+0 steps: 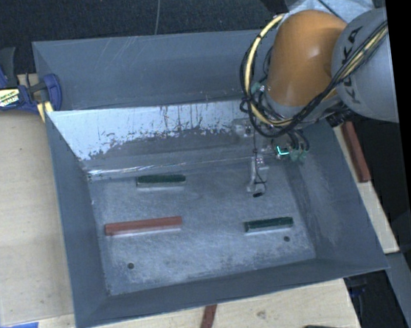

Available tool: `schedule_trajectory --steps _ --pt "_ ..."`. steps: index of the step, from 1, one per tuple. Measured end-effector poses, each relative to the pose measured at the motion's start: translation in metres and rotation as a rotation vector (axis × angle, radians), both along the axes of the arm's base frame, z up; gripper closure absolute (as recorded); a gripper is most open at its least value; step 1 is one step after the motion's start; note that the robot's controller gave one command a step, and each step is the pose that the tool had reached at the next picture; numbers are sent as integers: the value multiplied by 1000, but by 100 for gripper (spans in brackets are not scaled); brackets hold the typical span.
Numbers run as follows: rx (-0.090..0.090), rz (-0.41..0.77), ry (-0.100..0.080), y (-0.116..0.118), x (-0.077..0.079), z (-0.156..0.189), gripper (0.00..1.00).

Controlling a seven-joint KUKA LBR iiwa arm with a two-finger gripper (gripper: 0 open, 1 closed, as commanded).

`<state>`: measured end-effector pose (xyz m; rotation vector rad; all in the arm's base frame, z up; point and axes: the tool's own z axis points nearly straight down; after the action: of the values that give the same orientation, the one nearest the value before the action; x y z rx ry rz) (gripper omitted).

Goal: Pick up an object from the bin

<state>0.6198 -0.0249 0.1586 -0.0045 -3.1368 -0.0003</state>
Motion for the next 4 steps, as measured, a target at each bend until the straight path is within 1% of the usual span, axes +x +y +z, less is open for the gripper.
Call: schedule_trajectory --steps 1,2,3,4 --pt "-1 0 -9 0 2 5 0" --pt "0 103 -13 -15 -18 -30 0" --pt "0 191 -8 -28 -53 -63 0" --pt "1 256 -8 -73 -52 -64 0"
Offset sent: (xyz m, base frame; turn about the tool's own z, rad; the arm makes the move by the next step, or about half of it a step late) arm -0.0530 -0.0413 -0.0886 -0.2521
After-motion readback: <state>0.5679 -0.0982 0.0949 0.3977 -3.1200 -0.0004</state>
